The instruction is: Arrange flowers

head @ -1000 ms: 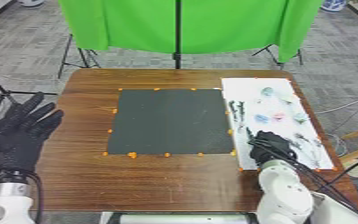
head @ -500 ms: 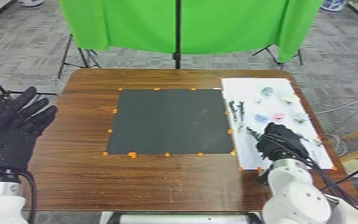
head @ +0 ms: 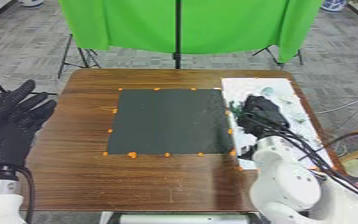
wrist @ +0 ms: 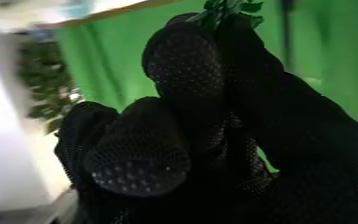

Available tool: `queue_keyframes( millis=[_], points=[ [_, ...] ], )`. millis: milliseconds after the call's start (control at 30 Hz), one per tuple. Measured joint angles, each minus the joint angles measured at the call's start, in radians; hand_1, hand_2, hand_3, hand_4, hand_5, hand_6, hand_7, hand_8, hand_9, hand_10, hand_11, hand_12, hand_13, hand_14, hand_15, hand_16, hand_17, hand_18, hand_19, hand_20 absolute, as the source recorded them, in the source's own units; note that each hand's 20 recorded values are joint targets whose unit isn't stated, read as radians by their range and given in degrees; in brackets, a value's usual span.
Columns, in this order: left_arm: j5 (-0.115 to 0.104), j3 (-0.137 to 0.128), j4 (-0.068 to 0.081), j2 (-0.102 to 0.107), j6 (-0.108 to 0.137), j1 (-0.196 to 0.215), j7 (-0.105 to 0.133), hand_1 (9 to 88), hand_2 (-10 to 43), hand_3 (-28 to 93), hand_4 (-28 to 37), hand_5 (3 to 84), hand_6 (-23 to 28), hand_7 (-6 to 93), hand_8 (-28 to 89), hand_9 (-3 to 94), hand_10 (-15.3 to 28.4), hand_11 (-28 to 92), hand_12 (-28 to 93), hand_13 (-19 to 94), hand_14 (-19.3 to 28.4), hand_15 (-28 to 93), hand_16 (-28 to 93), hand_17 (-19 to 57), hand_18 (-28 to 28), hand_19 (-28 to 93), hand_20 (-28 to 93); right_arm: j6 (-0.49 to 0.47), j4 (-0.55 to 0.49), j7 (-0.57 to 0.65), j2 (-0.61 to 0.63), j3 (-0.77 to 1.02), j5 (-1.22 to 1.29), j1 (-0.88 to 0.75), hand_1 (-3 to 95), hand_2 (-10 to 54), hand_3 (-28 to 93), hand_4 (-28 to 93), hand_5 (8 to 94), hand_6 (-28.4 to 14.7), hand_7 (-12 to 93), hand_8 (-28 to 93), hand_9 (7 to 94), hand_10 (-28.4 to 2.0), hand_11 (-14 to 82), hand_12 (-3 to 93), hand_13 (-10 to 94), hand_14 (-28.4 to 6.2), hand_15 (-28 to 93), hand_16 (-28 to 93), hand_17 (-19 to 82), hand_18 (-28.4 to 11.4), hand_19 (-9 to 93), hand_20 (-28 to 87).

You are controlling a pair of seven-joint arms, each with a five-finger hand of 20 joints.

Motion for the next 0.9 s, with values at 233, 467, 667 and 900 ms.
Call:
queue_keyframes(
  millis=[233, 467, 667, 900],
  points=[
    [0.011, 0.009, 0.001, 0.028, -0.002, -0.048, -0.024, 20.5, 8.1, 77, -28.3, 38.0, 10.1, 10.9, -8, 32.5, 19.2, 24, 10, 24, 26.0, 46, -9, -7.3, 22.9, 59, 6, -0.068, 0.163, -0.138, -0.193, -0.123, 0.202, 0.232, 54.9, -9.5, 77, -24, 84.9, -5.9, 27, 26, 90.8, -11.6, 45.0, 23.4, 90, -6.3, 68, 20, 63, -17.6, 93, 53],
    [0.013, 0.018, 0.006, 0.064, -0.013, -0.106, -0.027, 20.4, 8.2, 77, -28.3, 38.1, 10.1, 11.0, -8, 32.5, 19.2, 24, 10, 24, 26.0, 46, -9, -7.3, 22.9, 59, 6, -0.098, 0.324, -0.150, -0.398, -0.223, 0.268, 0.406, 54.3, -9.5, 77, -24, 84.8, -5.8, 27, 26, 90.7, -11.6, 45.4, 23.1, 90, -6.0, 68, 20, 63, -17.6, 93, 53],
    [0.012, 0.092, 0.041, 0.098, -0.033, -0.193, -0.023, 20.6, 8.2, 77, -28.3, 38.0, 10.2, 11.0, -8, 32.5, 19.3, 24, 10, 24, 26.0, 46, -9, -7.3, 22.9, 59, 6, -0.080, 0.432, -0.128, -0.539, -0.304, 0.372, 0.496, 54.2, -9.5, 77, -24, 84.6, -5.6, 28, 25, 90.6, -11.4, 45.7, 22.8, 90, -5.8, 68, 20, 63, -17.6, 93, 53],
    [0.011, 0.199, 0.074, 0.138, -0.047, -0.348, -0.008, 20.5, 8.3, 77, -28.3, 38.0, 10.2, 11.0, -8, 32.4, 19.1, 24, 10, 24, 26.0, 46, -9, -7.2, 23.0, 59, 6, -0.060, 0.514, -0.056, -0.625, -0.378, 0.469, 0.526, 54.4, -9.5, 77, -24, 84.5, -5.3, 28, 24, 90.5, -11.3, 46.0, 22.5, 90, -5.8, 68, 20, 63, -17.5, 93, 53]
  ],
)
